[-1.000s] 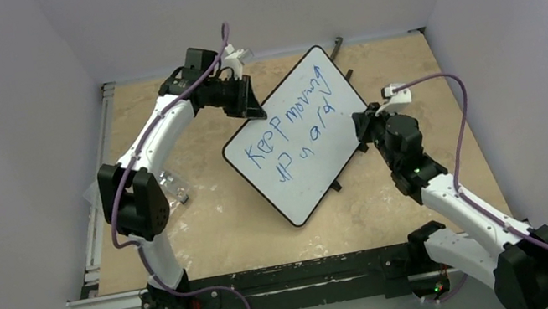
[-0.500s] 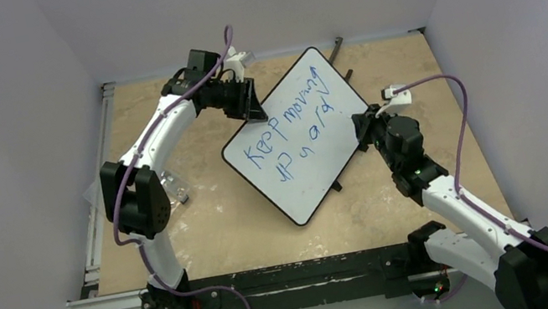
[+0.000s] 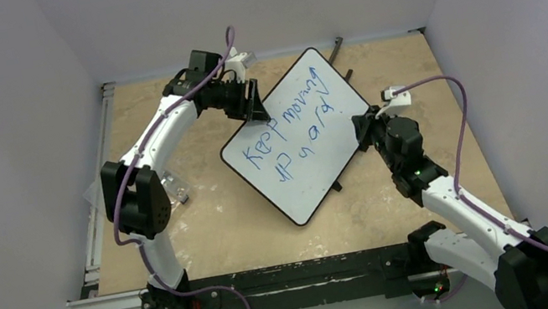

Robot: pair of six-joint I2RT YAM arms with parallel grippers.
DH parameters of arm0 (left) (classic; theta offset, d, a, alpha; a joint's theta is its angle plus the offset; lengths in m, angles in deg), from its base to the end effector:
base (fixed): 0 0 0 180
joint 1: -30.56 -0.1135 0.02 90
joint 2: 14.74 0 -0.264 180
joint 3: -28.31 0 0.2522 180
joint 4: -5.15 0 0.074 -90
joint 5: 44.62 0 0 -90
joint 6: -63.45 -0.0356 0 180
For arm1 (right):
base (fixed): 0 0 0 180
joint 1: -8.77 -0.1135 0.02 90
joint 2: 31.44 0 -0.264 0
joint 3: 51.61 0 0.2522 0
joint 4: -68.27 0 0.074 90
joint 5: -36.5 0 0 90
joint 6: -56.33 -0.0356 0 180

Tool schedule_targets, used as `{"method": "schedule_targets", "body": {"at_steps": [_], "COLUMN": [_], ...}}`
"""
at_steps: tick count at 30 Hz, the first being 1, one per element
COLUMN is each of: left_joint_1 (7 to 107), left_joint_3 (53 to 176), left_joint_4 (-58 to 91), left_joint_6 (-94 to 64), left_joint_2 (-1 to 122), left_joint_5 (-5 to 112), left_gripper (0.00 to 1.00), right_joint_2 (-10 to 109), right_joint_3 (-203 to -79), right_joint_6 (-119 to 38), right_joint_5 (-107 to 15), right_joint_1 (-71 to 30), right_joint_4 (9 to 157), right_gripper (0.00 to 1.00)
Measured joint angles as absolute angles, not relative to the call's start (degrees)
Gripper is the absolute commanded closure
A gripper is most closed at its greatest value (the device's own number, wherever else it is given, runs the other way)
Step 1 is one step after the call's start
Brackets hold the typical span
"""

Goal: Write a sentence on the whiteboard
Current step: Put down the whiteboard on the whiteboard stand, then move the whiteboard to the center of the board.

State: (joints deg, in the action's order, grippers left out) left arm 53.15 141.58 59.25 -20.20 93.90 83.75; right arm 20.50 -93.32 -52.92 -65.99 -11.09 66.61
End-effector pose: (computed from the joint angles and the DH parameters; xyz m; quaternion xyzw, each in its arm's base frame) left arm 0.3811 -0.1825 0.3066 0.2378 0.8610 -0.3802 0.2397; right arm 0.2029 0.0651 0.2604 0.0669 0.7538 0.1393 0.6386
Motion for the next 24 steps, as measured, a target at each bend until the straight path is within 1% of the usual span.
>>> {"method": "schedule_targets", "body": {"at_steps": [3, 12, 14, 17, 18, 21, 24], "left_joint_1": [53.15, 53.15, 53.17, 53.30, 53.70, 54.33, 55.49], "left_joint_3": [141.58, 141.01, 140.44, 139.37, 137.95, 137.14, 136.11], "left_joint_4": [59.22, 58.22, 57.30, 55.31, 52.82, 51.51, 48.80], "left_joint_6": [-20.20, -19.72, -19.13, -17.62, -15.59, -13.95, -11.04], "left_joint_2": [93.90, 93.90, 93.90, 93.90, 93.90, 93.90, 93.90], "left_joint_5": [83.53, 83.07, 83.05, 83.02, 83.11, 83.31, 84.88], "left_gripper": [0.52, 0.58, 0.62, 0.71, 0.77, 0.83, 0.85], "right_joint_2": [20.50, 20.09, 19.74, 19.28, 18.93, 18.58, 17.66], "right_joint_3": [-93.32, -93.32, -93.32, -93.34, -93.34, -93.34, -93.43], "right_joint_6": [-52.94, -52.96, -52.96, -52.96, -52.99, -52.99, -52.96], "right_joint_5": [-65.97, -65.83, -65.79, -65.77, -65.77, -65.77, -65.79], "right_joint_1": [-11.09, -11.09, -11.09, -11.09, -11.09, -11.09, -11.09], "right_joint_4": [66.61, 66.70, 66.70, 66.79, 66.92, 67.38, 67.97], "right_gripper": [1.00, 1.00, 1.00, 1.00, 1.00, 1.00, 1.00]}}
